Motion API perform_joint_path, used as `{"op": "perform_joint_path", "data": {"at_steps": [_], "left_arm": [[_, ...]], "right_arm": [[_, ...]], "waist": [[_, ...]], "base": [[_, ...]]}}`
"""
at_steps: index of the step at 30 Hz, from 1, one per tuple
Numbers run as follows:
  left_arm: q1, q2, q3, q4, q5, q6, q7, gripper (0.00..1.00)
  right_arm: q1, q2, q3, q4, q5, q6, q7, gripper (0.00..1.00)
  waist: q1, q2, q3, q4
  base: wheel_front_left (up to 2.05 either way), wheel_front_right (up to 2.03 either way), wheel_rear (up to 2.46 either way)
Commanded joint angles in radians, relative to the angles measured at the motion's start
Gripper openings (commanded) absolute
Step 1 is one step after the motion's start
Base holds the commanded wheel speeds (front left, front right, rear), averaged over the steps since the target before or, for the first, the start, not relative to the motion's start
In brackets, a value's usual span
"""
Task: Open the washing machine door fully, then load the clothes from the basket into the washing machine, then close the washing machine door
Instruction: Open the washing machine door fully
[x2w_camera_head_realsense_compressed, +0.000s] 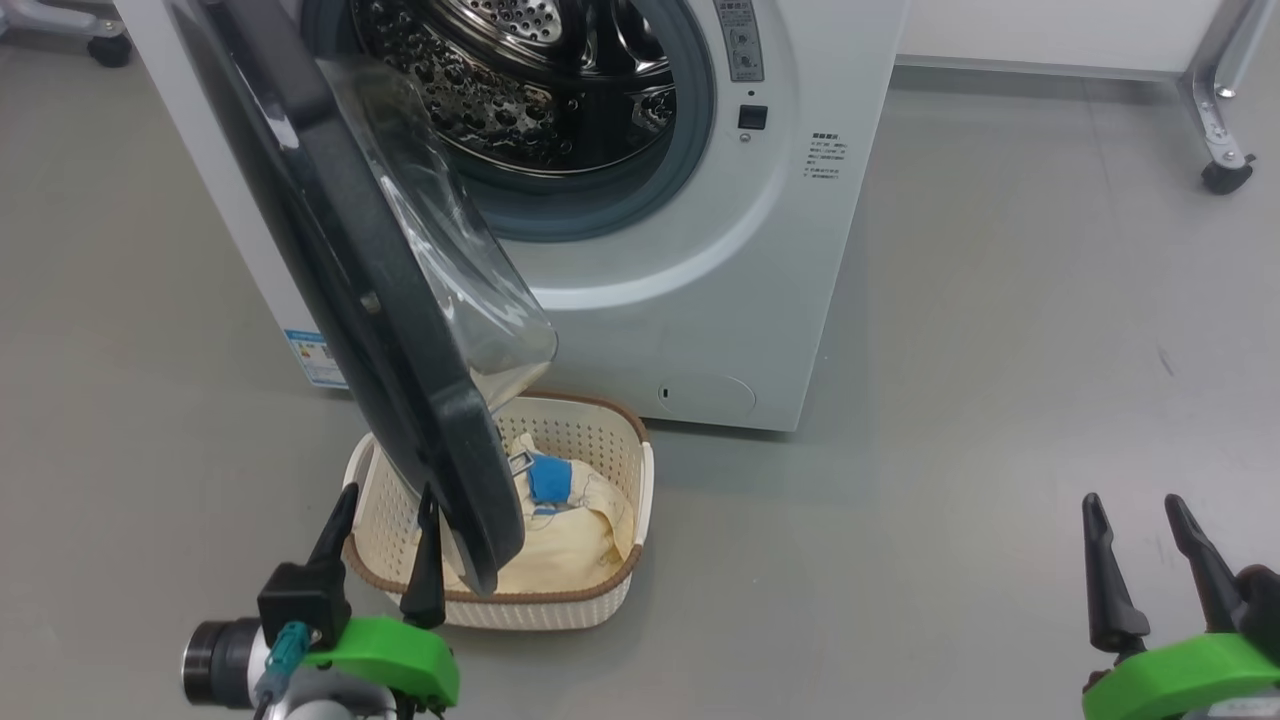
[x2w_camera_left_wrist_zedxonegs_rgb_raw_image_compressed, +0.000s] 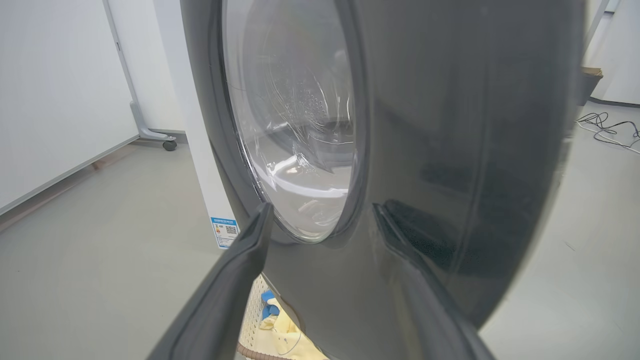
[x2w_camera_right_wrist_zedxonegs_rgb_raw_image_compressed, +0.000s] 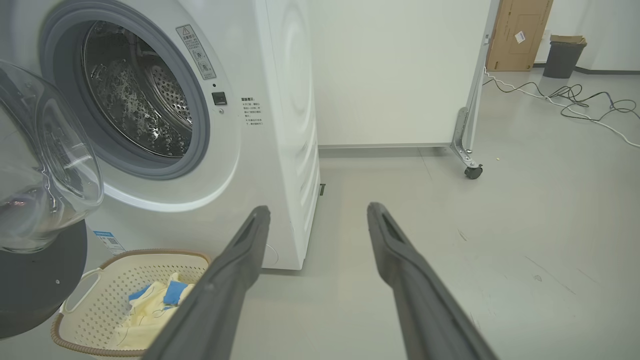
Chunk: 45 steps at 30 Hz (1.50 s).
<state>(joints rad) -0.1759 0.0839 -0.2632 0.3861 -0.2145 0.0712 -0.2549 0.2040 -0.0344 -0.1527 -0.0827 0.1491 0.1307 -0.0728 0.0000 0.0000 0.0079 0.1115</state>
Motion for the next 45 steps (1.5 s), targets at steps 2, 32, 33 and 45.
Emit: {"op": "perform_joint_path", "data": {"at_steps": [2, 32, 33, 45], "left_arm": [[-0.038, 0.023, 0.03, -0.027, -0.005, 0.002, -0.007, 1.0], [-0.217, 0.136, 0.133, -0.217, 0.02, 0.122, 0.035, 0.0], [-0.228, 0.142, 0.132, -0.255, 0.029, 0.128, 0.045, 0.0], [-0.29, 0.092, -0.06, -0.723, 0.076, 0.099, 0.265, 0.0]], "right_arm": [[-0.024, -0.016, 0.025, -0.031, -0.008, 0.0, -0.001, 1.0], [-0.03, -0.016, 0.019, -0.011, -0.014, 0.0, 0.002, 1.0], [-0.029, -0.016, 0.017, -0.012, -0.017, 0.0, 0.003, 1.0], [-0.029, -0.016, 0.016, -0.022, -0.04, 0.0, 0.013, 1.0]], "waist": [[0.0, 0.0, 0.002, 0.001], [0.0, 0.0, 0.007, 0.011], [0.0, 0.0, 0.007, 0.011], [0.0, 0.0, 0.024, 0.017]], "base": [[0.0, 0.0, 0.0], [0.0, 0.0, 0.0], [0.0, 0.0, 0.0], [0.0, 0.0, 0.0]]}}
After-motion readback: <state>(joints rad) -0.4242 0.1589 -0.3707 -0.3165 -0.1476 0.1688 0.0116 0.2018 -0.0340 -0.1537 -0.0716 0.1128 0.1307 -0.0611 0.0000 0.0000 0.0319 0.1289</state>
